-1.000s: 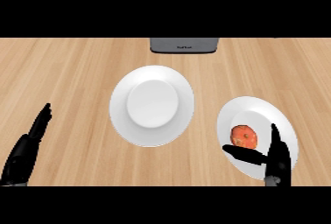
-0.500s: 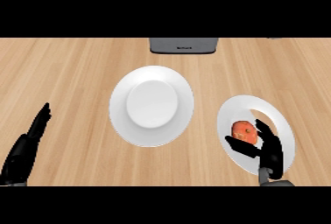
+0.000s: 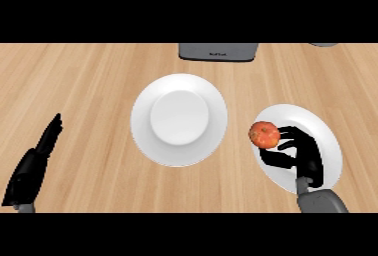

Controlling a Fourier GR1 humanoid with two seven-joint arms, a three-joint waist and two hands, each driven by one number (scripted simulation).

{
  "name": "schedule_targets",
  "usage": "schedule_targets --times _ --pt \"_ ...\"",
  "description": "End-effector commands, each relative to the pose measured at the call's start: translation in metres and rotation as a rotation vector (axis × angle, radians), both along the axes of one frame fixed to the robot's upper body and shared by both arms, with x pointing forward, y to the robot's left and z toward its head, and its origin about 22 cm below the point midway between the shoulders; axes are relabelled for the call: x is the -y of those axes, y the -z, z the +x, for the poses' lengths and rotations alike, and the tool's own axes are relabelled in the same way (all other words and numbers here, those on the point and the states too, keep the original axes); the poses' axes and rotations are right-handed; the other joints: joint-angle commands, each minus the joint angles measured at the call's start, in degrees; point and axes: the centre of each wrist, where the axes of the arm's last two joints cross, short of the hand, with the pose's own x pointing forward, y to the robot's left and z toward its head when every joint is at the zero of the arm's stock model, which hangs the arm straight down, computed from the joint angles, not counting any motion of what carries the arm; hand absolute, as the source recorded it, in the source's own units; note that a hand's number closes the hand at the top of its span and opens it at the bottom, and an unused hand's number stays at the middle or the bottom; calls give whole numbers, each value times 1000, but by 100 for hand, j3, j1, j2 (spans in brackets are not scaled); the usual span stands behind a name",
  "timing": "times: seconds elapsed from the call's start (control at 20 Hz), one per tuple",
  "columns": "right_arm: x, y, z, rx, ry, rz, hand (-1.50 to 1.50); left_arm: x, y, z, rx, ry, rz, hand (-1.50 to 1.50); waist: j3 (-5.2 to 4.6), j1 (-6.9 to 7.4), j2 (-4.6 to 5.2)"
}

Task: Pick the squash from the plate and place it in the plate

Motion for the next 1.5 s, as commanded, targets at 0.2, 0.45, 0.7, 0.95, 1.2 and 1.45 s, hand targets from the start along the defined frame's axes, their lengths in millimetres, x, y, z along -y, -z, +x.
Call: schedule_targets --times 0.2,0.45,0.7,0.95,1.2,1.45 --pt "3 -52 45 44 -744 -518 150 25 -9 17 42 148 0 0 7 1040 295" --pt "31 -97 82 153 -965 -673 150 38 -10 25 58 160 -5 0 66 944 335" --pt "52 -146 117 390 -1039 -634 150 32 -13 29 62 138 -5 0 77 770 308" --pt "63 -173 139 655 -1100 -606 150 30 -11 30 46 115 -7 0 76 587 260" --pt "66 -192 154 880 -1287 -409 150 25 -1 22 21 94 -7 0 61 436 201" --pt "43 -195 177 917 -1452 -261 150 19 -1 15 11 49 -3 0 43 283 112"
